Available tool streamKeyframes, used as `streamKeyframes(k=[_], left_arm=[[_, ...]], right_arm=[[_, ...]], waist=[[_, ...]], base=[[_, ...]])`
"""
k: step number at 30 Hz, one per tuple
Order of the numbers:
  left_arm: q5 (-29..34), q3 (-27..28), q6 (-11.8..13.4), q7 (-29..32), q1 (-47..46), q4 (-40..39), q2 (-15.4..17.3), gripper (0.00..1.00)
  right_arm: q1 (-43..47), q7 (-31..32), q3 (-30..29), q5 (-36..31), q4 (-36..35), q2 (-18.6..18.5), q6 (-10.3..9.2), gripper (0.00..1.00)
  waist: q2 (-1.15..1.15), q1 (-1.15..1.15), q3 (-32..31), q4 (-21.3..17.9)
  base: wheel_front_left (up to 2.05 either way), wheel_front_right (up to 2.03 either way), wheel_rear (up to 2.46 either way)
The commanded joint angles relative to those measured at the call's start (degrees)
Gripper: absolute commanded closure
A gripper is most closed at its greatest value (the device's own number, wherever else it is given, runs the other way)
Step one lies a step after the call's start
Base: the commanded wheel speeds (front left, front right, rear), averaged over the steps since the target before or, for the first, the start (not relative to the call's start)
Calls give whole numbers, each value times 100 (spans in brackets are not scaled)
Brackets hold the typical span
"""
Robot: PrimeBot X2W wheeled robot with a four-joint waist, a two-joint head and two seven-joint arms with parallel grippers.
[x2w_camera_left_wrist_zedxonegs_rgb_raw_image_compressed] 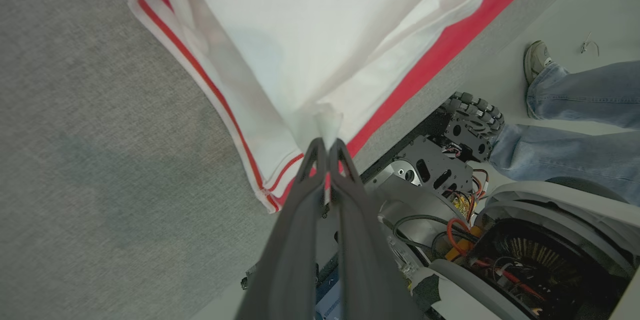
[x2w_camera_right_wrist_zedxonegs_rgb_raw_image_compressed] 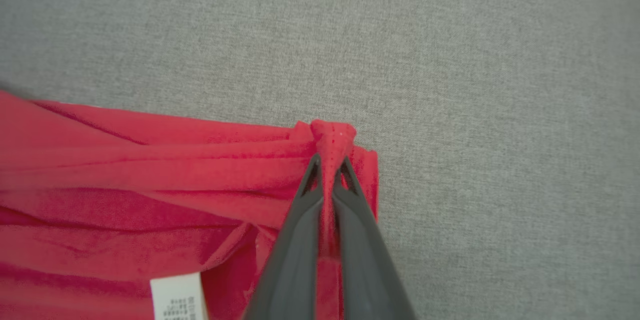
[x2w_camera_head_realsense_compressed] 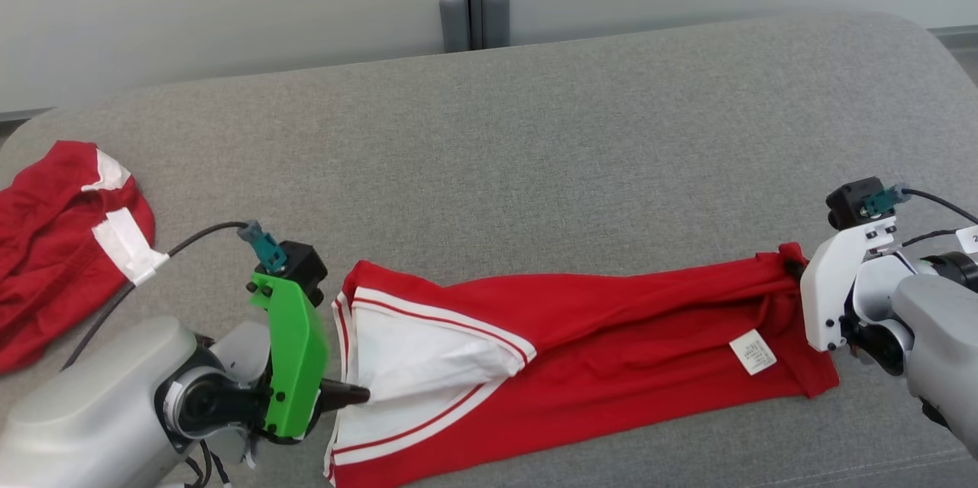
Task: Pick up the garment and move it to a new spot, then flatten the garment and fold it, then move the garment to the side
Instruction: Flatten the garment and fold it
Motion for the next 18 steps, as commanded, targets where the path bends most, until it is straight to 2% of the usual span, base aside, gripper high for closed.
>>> streamKeyframes(k=[1, 2, 3, 4, 5, 6, 7, 15, 18], left_arm=[[-49, -27, 2, -4, 140, 51, -75, 100], [-71, -38, 2, 1, 173, 87, -102, 100], [-86, -44, 0, 4, 195, 115, -123, 100], [-78, -51, -5, -12, 224, 156, -151, 100], [-67, -58, -11, -33, 240, 199, -184, 97], [-56, -60, -15, -61, 259, 252, -222, 54], [-48, -63, -25, -79, 279, 288, -240, 2], [95, 73, -103, -403, 205, 473, -162, 0], [334, 265, -117, -891, 61, 375, -4, 0]], right_arm=[[127, 91, 80, 64, -35, -26, -12, 64], [130, 136, 131, 96, -52, -34, -12, 51], [123, 165, 166, 123, -58, -39, -12, 13], [115, 195, 209, 147, -61, -42, -12, 0], [105, 209, 239, 159, -57, -47, -12, 0], [92, 216, 282, 175, -57, -52, -12, 0], [84, 223, 315, 189, -54, -58, -11, 0], [-76, 186, 492, 287, -209, -302, -12, 0], [-149, -149, 383, 351, -354, -439, -11, 0]], waist=[[0, 0, -5, 4], [0, 0, -12, 4], [0, 0, -15, 3], [0, 0, -21, 0], [0, 0, -27, -2], [0, 0, -35, -6], [0, 0, -45, -11], [0, 0, -192, -45], [0, 0, -243, -37]], base=[[0, 0, 0], [0, 0, 0], [0, 0, 0], [0, 0, 0], [0, 0, 0], [0, 0, 0], [0, 0, 0], [0, 0, 0], [0, 0, 0]])
